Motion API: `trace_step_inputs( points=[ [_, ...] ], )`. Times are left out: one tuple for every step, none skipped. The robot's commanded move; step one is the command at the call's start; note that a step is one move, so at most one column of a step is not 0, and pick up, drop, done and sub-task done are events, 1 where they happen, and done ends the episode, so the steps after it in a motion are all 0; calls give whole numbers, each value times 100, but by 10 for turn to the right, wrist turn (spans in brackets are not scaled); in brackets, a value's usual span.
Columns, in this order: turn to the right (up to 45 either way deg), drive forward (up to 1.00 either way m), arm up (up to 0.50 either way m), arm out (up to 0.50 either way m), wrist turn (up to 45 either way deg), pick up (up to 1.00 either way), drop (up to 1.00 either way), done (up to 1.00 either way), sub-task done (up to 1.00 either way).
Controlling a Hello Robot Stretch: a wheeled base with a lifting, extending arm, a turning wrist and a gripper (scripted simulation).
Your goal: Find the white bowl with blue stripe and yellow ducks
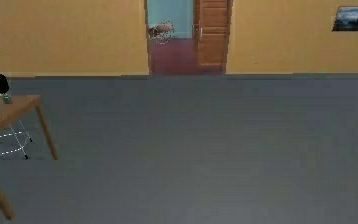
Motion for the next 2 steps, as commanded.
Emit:
trace_step_inputs(
  points=[
    [0,100,0,0,0,0,0,0,0],
    [0,100,0,0,0,0,0,0,0]
  ],
)
